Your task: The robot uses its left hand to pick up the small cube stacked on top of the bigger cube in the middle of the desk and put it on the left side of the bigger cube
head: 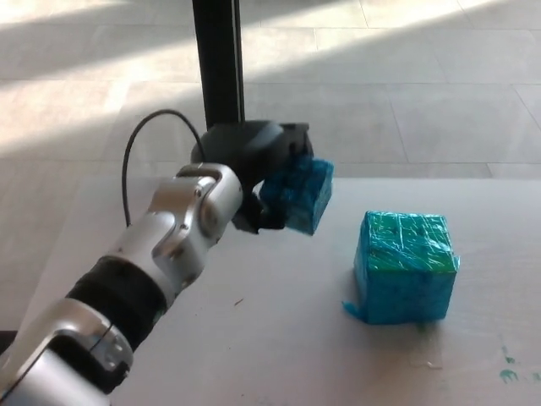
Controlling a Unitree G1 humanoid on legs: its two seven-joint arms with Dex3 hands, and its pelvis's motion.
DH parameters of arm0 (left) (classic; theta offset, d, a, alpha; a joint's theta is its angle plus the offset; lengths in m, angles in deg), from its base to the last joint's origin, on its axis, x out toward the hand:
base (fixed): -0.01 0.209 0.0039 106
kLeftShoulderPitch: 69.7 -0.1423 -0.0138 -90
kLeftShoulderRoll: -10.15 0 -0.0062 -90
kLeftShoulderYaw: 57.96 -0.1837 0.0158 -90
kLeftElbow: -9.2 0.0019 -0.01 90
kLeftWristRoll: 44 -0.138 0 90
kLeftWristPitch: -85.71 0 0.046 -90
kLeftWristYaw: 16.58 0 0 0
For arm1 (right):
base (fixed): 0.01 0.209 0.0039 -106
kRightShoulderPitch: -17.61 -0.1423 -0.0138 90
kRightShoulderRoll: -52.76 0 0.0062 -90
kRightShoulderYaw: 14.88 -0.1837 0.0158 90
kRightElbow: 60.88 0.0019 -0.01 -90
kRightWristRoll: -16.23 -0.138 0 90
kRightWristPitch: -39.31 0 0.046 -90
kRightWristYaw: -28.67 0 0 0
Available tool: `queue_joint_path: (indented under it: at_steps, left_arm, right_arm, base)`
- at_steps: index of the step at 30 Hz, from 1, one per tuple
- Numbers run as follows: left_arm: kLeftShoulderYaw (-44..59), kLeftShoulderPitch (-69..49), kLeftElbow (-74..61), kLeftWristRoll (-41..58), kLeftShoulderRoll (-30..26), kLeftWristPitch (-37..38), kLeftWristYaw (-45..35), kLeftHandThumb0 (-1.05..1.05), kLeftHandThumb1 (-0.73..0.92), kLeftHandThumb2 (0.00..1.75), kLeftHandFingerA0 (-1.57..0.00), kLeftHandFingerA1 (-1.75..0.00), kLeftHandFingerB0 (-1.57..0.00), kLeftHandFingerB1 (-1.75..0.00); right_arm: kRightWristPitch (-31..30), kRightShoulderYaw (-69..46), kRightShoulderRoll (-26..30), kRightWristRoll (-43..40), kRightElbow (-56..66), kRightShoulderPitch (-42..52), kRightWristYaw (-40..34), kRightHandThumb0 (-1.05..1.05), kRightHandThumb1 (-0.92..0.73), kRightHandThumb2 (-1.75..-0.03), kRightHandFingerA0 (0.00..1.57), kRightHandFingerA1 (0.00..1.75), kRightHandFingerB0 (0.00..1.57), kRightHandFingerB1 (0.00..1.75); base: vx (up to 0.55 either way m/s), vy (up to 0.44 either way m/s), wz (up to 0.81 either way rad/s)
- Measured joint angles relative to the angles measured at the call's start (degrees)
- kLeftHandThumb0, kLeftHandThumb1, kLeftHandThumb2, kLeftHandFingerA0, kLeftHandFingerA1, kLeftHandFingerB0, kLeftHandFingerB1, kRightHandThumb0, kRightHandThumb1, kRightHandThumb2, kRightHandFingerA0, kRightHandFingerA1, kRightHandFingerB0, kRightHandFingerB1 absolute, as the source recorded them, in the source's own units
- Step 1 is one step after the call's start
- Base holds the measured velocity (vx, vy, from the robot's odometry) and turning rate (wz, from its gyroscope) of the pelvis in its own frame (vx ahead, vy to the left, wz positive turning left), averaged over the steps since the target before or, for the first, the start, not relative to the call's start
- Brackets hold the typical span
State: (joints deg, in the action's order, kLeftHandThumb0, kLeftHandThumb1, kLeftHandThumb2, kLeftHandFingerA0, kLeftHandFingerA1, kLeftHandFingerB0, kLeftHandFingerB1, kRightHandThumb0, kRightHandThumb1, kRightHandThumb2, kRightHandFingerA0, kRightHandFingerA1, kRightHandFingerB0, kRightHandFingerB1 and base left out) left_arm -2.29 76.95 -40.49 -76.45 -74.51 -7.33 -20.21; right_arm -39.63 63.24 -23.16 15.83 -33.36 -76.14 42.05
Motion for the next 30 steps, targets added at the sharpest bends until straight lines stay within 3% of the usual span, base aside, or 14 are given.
queue_joint_path:
  at_steps: [2, 4, 7, 12, 15, 17, 18, 19, 20, 21, 26, 27, 28, 30]
  left_arm:
    - [-1.2, -2.2, -1.8, -0.8, -1.0, 0.1, -0.8, -0.22, 0.58, 0.86, -0.94, -1.72, -0.7, -1.44]
    - [-2.7, -4.2, -3.0, -1.7, -1.5, 0.2, -1.6, -0.22, 0.58, 0.86, -0.94, -1.72, -0.7, -1.44]
    - [-4.4, -6.4, -4.5, -3.0, -1.7, 0.2, -2.8, -0.28, 0.63, 0.8, -0.83, -1.72, -0.77, -1.04]
    - [-5.9, -9.9, -6.4, -5.0, -1.5, 0.0, -3.3, -0.31, 0.64, 0.82, -0.81, -1.67, -0.77, -0.88]
    - [-5.8, -11.3, -6.4, -5.5, -0.3, -0.1, -3.4, -0.27, 0.64, 0.88, -0.84, -1.75, -0.72, -1.27]
    - [-5.6, -12.3, -6.4, -5.6, 0.8, -0.5, -3.4, -0.28, 0.59, 0.9, -0.85, -1.75, -0.77, -1.24]
    - [-5.5, -12.6, -6.4, -5.6, 1.4, -0.7, -3.4, -0.28, 0.6, 0.84, -0.94, -1.7, -0.79, -1.0]
    - [-5.3, -12.8, -6.4, -5.6, 1.8, -0.9, -3.4, -0.28, 0.6, 0.84, -0.94, -1.7, -0.79, -1.0]
    - [-5.2, -12.9, -6.4, -5.6, 2.2, -1.0, -3.4, -0.28, 0.61, 0.85, -0.86, -1.68, -0.69, -0.63]
    - [-5.1, -13.1, -6.4, -5.7, 2.6, -1.1, -3.4, -0.3, 0.6, 0.88, -0.86, -1.65, -0.68, -0.58]
    - [-5.1, -14.3, -6.3, -6.1, 4.3, -2.4, -3.5, -0.29, 0.61, 0.89, -0.87, -1.68, -0.73, -0.66]
    - [-5.1, -14.3, -6.2, -6.3, 4.4, -2.7, -3.5, -0.28, 0.62, 0.85, -0.86, -1.74, -0.74, -0.89]
    - [-5.1, -14.3, -6.2, -6.5, 4.5, -2.9, -3.5, -0.31, 0.68, 0.71, -0.74, -1.47, -0.69, -0.78]
    - [-5.0, -14.2, -6.0, -6.8, 4.5, -3.2, -3.5, -0.36, 0.72, 0.69, -0.73, -1.36, -0.59, -0.74]
  right_arm:
    - [-0.2, 0.0, 0.0, 0.0, 0.0, 0.0, -0.1, -0.45, -0.72, -0.62, 0.58, 0.58, 0.46, 0.42]
    - [-0.2, 0.1, 0.0, 0.0, -0.1, -0.2, -0.2, -0.45, -0.72, -0.62, 0.58, 0.58, 0.46, 0.42]
    - [-0.3, 0.0, 0.0, 0.0, -0.4, -0.4, -0.3, -0.47, -0.71, -0.61, 0.59, 0.61, 0.48, 0.43]
    - [-0.7, 0.0, 0.0, 0.0, -0.3, -0.6, -0.5, -0.46, -0.71, -0.61, 0.58, 0.6, 0.48, 0.42]
    - [-1.1, 0.1, 0.0, 0.0, 0.1, -0.8, -0.5, -0.45, -0.72, -0.62, 0.59, 0.62, 0.48, 0.43]
    - [-1.4, 0.2, 0.0, 0.0, 0.3, -0.8, -0.5, -0.45, -0.71, -0.61, 0.59, 0.62, 0.48, 0.43]
    - [-1.5, 0.2, 0.0, 0.0, 0.3, -0.8, -0.5, -0.45, -0.7, -0.61, 0.59, 0.62, 0.5, 0.44]
    - [-1.5, 0.2, 0.0, 0.0, 0.2, -0.9, -0.6, -0.45, -0.7, -0.61, 0.59, 0.62, 0.5, 0.44]
    - [-1.5, 0.2, 0.0, 0.0, 0.1, -1.0, -0.6, -0.46, -0.71, -0.61, 0.59, 0.64, 0.49, 0.44]
    - [-1.5, 0.2, 0.0, 0.0, 0.1, -0.9, -0.6, -0.46, -0.72, -0.62, 0.59, 0.63, 0.47, 0.44]
    - [-1.7, 0.1, 0.0, 0.0, 1.1, -0.6, -0.6, -0.45, -0.72, -0.62, 0.57, 0.61, 0.47, 0.42]
    - [-1.7, 0.1, 0.0, 0.0, 1.3, -0.6, -0.6, -0.45, -0.72, -0.61, 0.58, 0.6, 0.48, 0.42]
    - [-1.7, 0.1, 0.0, 0.0, 1.3, -0.6, -0.6, -0.45, -0.71, -0.61, 0.59, 0.6, 0.49, 0.42]
    - [-1.7, 0.1, 0.0, 0.0, 1.3, -0.6, -0.6, -0.45, -0.7, -0.61, 0.59, 0.6, 0.5, 0.42]
  base:
    - [0.0, 0.0, 0.0]
    - [0.0, 0.0, 0.0]
    - [0.0, 0.0, 0.0]
    - [0.0, 0.0, 0.0]
    - [0.0, 0.0, 0.0]
    - [0.0, 0.0, 0.0]
    - [0.0, 0.0, 0.0]
    - [0.0, 0.0, 0.0]
    - [0.0, 0.0, 0.0]
    - [0.0, 0.0, 0.0]
    - [0.0, 0.0, 0.0]
    - [0.0, 0.0, 0.0]
    - [0.0, 0.0, 0.0]
    - [0.0, 0.0, 0.0]
